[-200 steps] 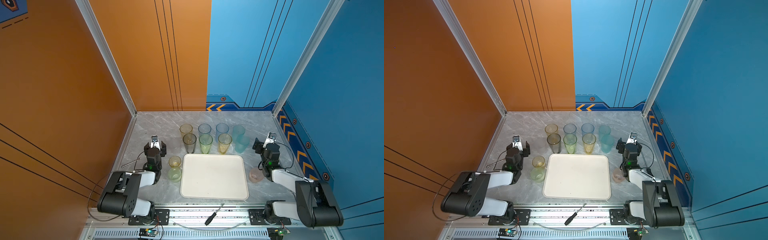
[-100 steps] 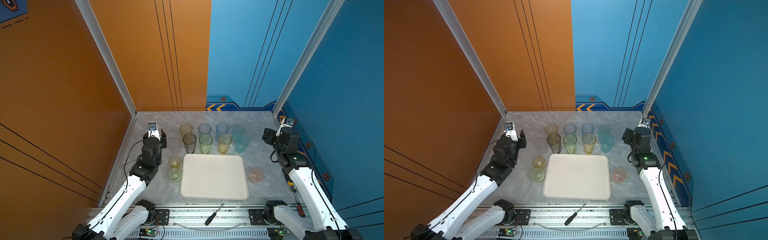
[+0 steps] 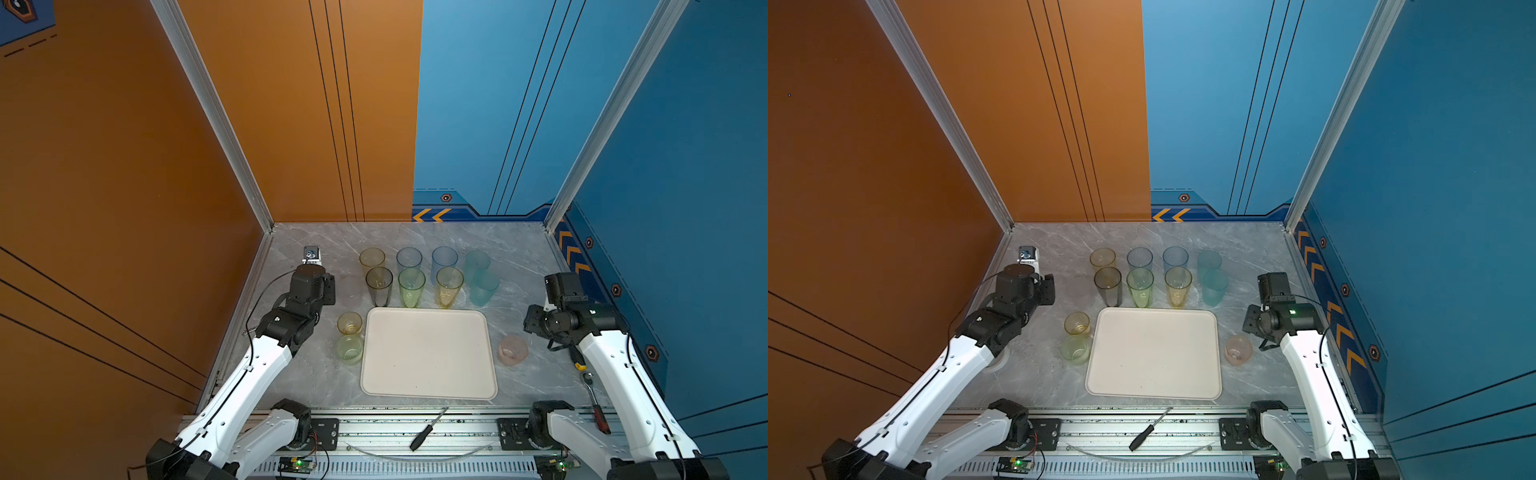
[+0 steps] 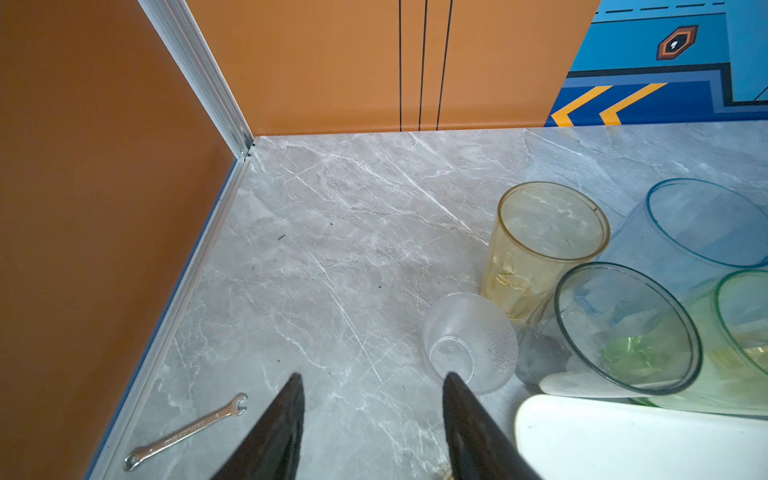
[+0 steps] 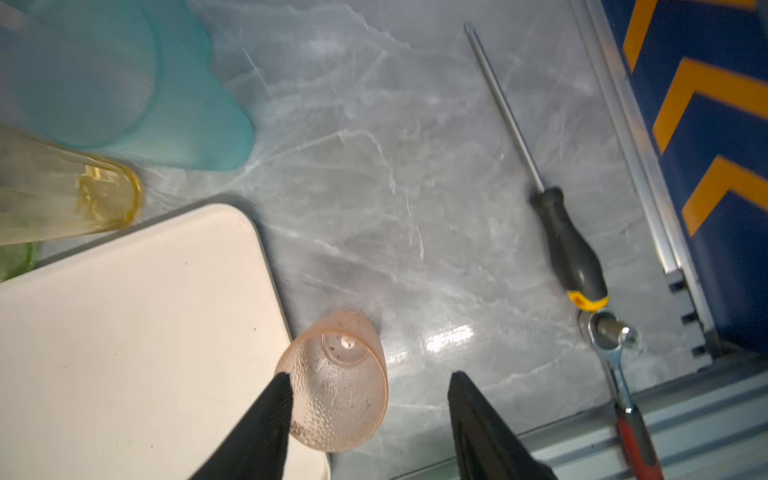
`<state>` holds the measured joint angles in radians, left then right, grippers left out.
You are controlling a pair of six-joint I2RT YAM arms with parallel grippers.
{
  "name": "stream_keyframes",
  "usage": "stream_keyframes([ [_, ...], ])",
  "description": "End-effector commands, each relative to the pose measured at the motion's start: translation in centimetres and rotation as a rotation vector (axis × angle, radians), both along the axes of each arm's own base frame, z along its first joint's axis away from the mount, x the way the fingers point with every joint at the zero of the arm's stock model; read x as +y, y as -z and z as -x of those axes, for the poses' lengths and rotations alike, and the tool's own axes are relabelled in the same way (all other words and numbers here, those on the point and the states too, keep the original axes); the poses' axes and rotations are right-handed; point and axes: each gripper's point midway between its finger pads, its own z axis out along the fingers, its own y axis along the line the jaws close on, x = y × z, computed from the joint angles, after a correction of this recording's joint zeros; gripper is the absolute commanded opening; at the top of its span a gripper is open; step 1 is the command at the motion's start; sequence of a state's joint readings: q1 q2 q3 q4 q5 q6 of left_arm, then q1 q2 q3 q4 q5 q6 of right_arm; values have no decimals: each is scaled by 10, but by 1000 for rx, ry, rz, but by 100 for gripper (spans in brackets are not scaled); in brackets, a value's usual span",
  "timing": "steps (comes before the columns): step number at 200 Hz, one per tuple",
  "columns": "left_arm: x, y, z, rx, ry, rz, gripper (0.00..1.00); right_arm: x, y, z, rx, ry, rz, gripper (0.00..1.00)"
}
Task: Place the glasses into the tray
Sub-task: 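Lower right gripper onto pink frosted cup and grasp it while left arm rises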
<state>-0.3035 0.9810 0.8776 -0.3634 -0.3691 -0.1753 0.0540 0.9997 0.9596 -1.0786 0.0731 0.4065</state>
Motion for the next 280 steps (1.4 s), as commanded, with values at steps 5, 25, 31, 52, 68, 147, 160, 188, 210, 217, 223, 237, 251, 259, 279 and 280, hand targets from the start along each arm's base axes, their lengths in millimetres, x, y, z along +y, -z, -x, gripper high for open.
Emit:
stream_keyframes([
  [5, -6, -4, 1, 21, 40, 81, 54, 9, 12, 20, 102, 33, -46, 58],
  [25, -5, -5, 2, 31, 45, 96, 55, 8, 26, 25, 163, 41, -43, 56],
  [31, -4, -5, 2, 30, 47, 102, 55, 7, 28, 25, 180, 46, -33, 55],
  [52, -4, -3, 2, 37, 49, 115, 55, 9, 39, 26, 229, 54, -31, 53],
  [68, -4, -2, 1, 41, 55, 123, 55, 8, 45, 26, 255, 60, -21, 51],
  [147, -4, 3, -5, 46, 66, 166, 54, 4, 60, 27, 345, 68, 0, 41],
  [160, -4, 3, -5, 46, 67, 168, 54, 4, 63, 25, 359, 64, -4, 40],
  [188, -2, 4, -5, 48, 64, 166, 54, 5, 71, 22, 381, 66, -17, 37],
  [210, -2, 5, -5, 50, 62, 164, 54, 3, 76, 19, 389, 66, -26, 32],
  [217, -1, 5, -5, 51, 61, 163, 54, 3, 76, 18, 388, 69, -28, 30],
  [223, -1, 6, -5, 54, 60, 162, 54, 3, 77, 18, 389, 68, -32, 29],
  [237, 0, 6, -6, 55, 58, 160, 54, 3, 78, 17, 393, 67, -40, 25],
  [251, 0, 7, -6, 57, 59, 160, 54, 4, 80, 17, 395, 64, -46, 20],
  [259, 0, 8, -6, 59, 59, 159, 54, 5, 81, 16, 397, 60, -51, 17],
  [279, -1, 8, -6, 62, 60, 157, 53, 7, 83, 15, 402, 50, -63, 9],
  [280, 0, 8, -6, 62, 59, 157, 53, 7, 83, 15, 402, 50, -63, 9],
])
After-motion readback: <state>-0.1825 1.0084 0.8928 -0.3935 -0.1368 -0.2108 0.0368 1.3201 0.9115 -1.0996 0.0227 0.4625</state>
